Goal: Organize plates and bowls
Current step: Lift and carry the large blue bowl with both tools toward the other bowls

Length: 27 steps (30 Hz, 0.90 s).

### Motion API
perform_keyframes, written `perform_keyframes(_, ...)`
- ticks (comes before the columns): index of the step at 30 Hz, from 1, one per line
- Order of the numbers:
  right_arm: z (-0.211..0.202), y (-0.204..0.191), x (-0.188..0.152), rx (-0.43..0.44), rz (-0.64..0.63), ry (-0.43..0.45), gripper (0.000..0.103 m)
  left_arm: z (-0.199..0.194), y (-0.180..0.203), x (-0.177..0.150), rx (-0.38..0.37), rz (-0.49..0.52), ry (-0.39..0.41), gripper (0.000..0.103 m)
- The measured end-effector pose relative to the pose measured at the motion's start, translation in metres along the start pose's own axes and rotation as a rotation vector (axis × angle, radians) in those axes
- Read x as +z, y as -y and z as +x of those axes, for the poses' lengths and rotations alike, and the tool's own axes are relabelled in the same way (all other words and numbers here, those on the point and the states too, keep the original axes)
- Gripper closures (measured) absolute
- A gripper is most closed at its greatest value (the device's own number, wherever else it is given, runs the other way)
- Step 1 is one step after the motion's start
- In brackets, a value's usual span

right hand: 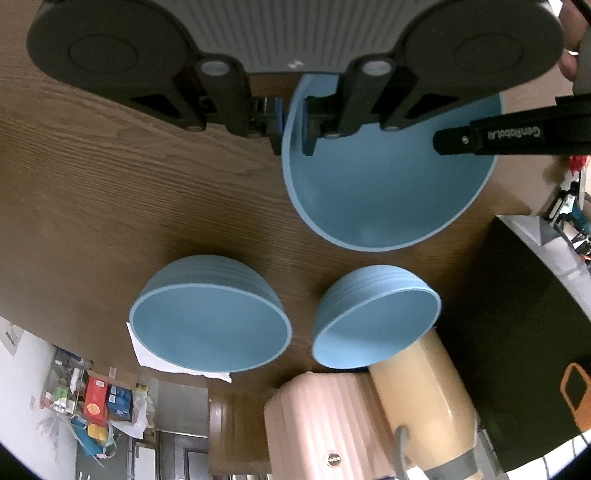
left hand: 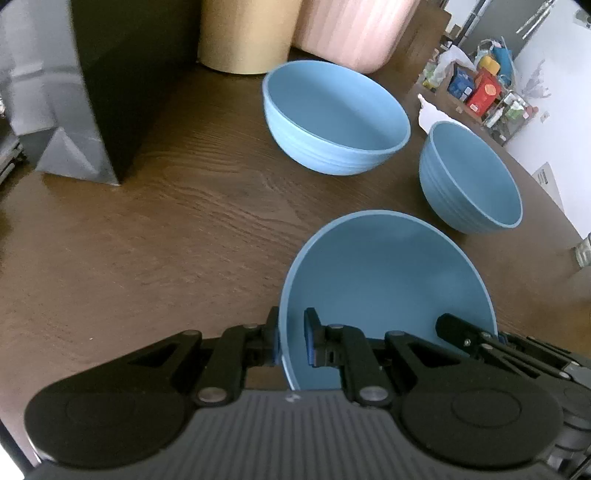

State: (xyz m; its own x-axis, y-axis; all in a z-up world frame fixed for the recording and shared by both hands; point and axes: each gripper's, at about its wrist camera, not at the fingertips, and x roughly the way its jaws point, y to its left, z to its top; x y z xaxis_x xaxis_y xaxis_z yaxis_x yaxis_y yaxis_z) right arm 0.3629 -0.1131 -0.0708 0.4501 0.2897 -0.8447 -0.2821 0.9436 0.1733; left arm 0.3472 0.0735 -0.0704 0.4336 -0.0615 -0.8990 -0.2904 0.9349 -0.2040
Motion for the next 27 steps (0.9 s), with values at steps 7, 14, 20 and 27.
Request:
perform_keyframes(7,-0.014,-0.029,-0.007,0.006,-0.043,0.023,0.094,-0.019,-0.026,-0.009,-0.003,-0.033,0.028,0.09)
perform_keyframes(14,-0.019,-0.06,-0.016,0.031,-0.084,0.03,0.094,-0.039,-0.056,-0.021,0.02,-0.064,0.057,0.09)
perform_keyframes(20,-0.019,-0.09,-0.024,0.055,-0.125,0.025,0.094,-0.052,-0.085,-0.029,0.035,-0.105,0.079,0.09)
perform_keyframes(27,-0.008,-0.125,-0.034,0.085,-0.165,0.009,0.094,-0.055,-0.123,-0.036,0.056,-0.165,0.08,0.09)
